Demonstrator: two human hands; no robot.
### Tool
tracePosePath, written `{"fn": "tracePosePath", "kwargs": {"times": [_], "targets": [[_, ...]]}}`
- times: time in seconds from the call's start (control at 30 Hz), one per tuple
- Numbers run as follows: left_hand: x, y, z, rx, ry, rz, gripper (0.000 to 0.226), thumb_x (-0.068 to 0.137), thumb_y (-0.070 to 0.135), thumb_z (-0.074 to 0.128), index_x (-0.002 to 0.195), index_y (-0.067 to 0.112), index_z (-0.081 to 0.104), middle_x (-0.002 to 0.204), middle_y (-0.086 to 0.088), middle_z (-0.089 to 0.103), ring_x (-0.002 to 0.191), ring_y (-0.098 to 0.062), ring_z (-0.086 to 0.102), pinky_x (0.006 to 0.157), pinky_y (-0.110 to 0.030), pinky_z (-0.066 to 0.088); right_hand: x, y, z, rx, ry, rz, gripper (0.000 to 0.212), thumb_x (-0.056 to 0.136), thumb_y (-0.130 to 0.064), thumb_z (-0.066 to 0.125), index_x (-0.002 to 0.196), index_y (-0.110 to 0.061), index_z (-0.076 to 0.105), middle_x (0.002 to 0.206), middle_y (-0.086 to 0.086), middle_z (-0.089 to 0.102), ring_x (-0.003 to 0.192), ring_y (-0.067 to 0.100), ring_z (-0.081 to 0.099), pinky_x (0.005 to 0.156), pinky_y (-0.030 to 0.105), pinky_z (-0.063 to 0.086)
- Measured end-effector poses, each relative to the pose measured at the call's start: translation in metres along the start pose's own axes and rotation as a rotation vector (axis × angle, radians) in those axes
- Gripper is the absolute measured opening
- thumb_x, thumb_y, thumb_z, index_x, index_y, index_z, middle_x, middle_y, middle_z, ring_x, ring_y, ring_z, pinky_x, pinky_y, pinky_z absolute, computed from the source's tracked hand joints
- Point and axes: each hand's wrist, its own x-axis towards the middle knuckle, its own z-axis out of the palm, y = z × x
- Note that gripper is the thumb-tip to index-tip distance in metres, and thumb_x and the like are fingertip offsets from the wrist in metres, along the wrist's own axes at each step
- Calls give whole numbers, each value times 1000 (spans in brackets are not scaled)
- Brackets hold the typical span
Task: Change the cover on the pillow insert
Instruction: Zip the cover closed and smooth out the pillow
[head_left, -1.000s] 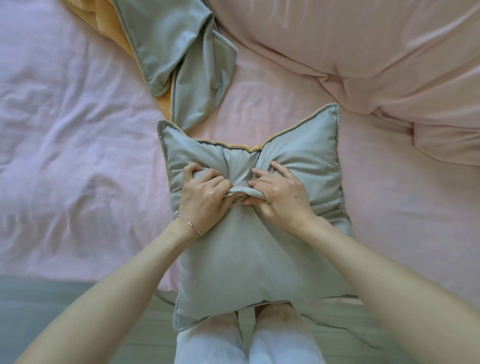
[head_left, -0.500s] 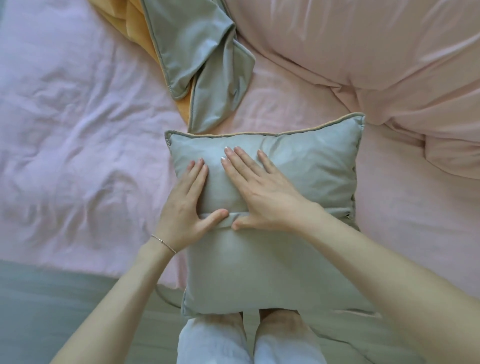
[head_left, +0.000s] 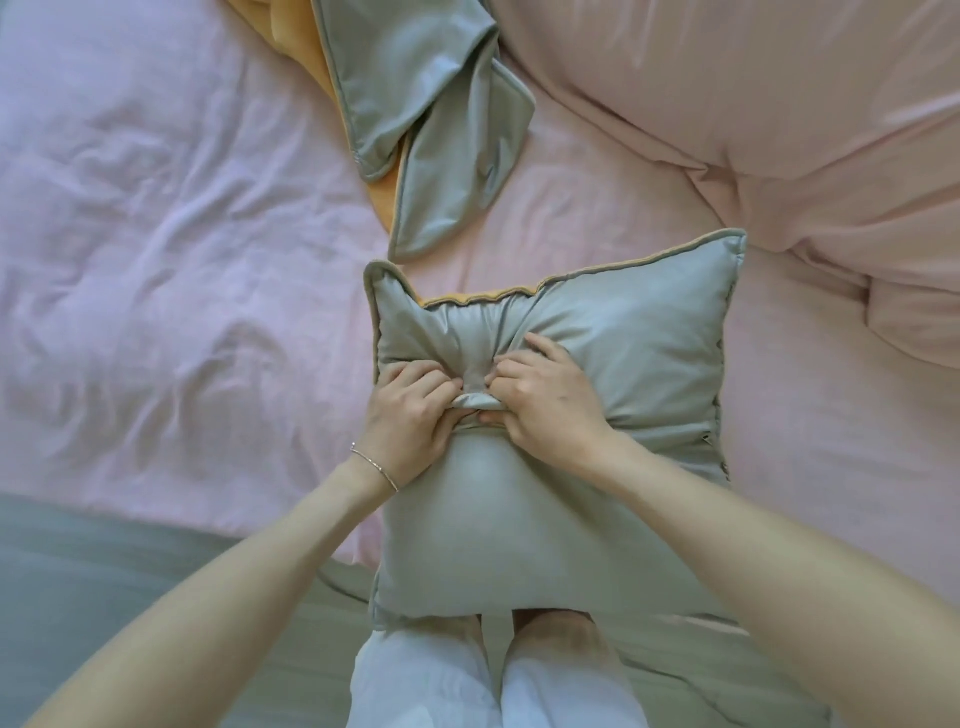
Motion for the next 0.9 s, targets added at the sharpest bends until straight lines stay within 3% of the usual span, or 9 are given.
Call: {"fn": "tracePosePath", "kwargs": {"times": [0.17, 0.23, 0.33, 0.47, 0.57, 0.67, 0.73, 0.83, 0.9], "targets": [[17, 17, -16, -36, -6, -143, 25, 78, 32, 55, 70, 9, 63, 70, -2, 64, 77, -23, 59, 68, -33, 35, -19, 8, -16, 154, 182, -14, 35, 78, -35, 59, 102, -11, 70, 108, 3, 68, 111, 21, 58, 105, 39, 28], [25, 21, -28, -70, -79, -272, 40, 70, 45, 55, 89, 11, 65, 96, -1, 68, 97, -20, 56, 79, -33, 35, -33, 12, -26, 238, 293, 93, 48, 82, -35, 57, 120, -6, 60, 126, 9, 59, 124, 23, 44, 109, 43, 26], [41, 30, -43, -85, -143, -440, 68, 68, 48, 42, 123, 9, 51, 136, -8, 48, 127, -28, 41, 95, -40, 33, -65, 35, -36, 293, 369, 307, 63, 83, -39, 55, 133, -2, 44, 141, 11, 39, 134, 25, 28, 111, 46, 20], [71, 73, -35, -114, -130, -19, 55, 79, 33, 48, 130, 11, 46, 136, -10, 50, 131, -27, 38, 102, -42, 31, -97, 66, -47, 299, -19, 413, 102, 68, -69, 46, 145, -17, 2, 153, -4, -2, 142, 9, -6, 115, 36, 8], [91, 94, -13, -45, -361, 152, 65, 79, 53, 42, 126, 8, 54, 133, -9, 54, 126, -29, 47, 101, -39, 25, -99, 77, -53, 122, -210, 371, 114, 56, -82, 30, 141, -20, -14, 153, -3, -11, 140, 11, -17, 117, 40, 2], [105, 92, -3, 35, -590, 159, 99, 67, 79, 26, 141, 14, 34, 150, -3, 32, 139, -22, 27, 110, -35, 12, -86, 85, -59, -32, -320, 401, 121, 51, -88, 19, 148, -20, -5, 157, -1, -3, 142, 16, -12, 116, 40, -3], [110, 88, 5, 124, -729, 187, 110, 62, 87, 35, 146, 18, 21, 155, 3, 17, 143, -16, 12, 112, -34, 7, -75, 89, -58, -84, -398, 368, 116, 59, -88, 34, 148, -17, 10, 155, 3, 8, 142, 21, -1, 115, 41, 2], [112, 84, 18, 243, -807, 214, 105, 63, 82, 48, 144, 19, 25, 153, 5, 21, 142, -16, 14, 109, -34, 10, -58, 90, -46, -179, -434, 306, 100, 63, -80, 50, 137, -13, 36, 139, 6, 32, 130, 25, 22, 102, 38, 25], [109, 81, 30, 266, -768, 239, 93, 63, 77, 53, 134, 17, 43, 144, 4, 40, 135, -18, 30, 103, -33, 14, -50, 88, -37, -184, -442, 329, 90, 65, -77, 54, 127, -12, 46, 130, 4, 36, 125, 25, 27, 94, 35, 29]]}}
